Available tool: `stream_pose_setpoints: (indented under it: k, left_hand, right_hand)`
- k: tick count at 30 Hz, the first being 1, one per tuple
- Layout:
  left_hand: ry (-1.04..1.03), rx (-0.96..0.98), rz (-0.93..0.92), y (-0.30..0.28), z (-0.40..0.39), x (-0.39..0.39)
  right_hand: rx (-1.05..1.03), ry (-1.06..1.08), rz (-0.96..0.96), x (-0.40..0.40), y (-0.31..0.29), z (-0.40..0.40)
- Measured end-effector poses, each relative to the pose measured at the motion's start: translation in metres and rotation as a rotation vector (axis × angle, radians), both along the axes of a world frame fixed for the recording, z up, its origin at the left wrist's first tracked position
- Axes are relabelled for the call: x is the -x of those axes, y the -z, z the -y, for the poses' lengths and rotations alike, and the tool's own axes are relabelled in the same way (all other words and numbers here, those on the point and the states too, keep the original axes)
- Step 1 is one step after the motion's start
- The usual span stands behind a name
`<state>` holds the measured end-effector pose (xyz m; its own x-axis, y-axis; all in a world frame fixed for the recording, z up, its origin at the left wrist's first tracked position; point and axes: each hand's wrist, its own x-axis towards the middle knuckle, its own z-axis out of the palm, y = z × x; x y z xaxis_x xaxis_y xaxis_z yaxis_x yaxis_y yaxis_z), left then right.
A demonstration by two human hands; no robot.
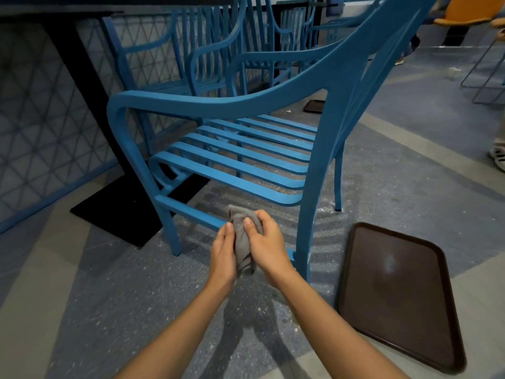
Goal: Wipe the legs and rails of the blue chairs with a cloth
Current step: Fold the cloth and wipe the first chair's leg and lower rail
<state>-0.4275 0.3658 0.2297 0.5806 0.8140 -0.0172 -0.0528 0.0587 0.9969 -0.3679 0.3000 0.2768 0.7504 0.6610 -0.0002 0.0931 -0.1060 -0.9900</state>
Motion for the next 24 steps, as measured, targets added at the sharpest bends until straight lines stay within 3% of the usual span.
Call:
stream_pose_setpoints:
  k: [7, 10, 20, 24]
  left_hand:
    - [-0.277, 0.144, -0.191, -0.038, -0.005, 0.001]
    - [-0.246, 0.199, -0.238, -0.058, -0.002, 0.003]
    - [-0.18, 0.714, 0.07, -0.14, -0.005, 0.004]
    - [-0.184, 0.783, 0.121, -0.171, -0.006, 0.011]
  right_hand:
    - [-0.037, 0.147, -0.096, 0.002, -0.018, -0.011]
    - [0.004, 0.167, -0.09, 0.008, -0.032, -0.018]
    - [0.02, 0.119, -0.312, 0.003, -0.085, -0.035]
    - [0.054, 0.124, -0.275, 0.003, -0.111, -0.037]
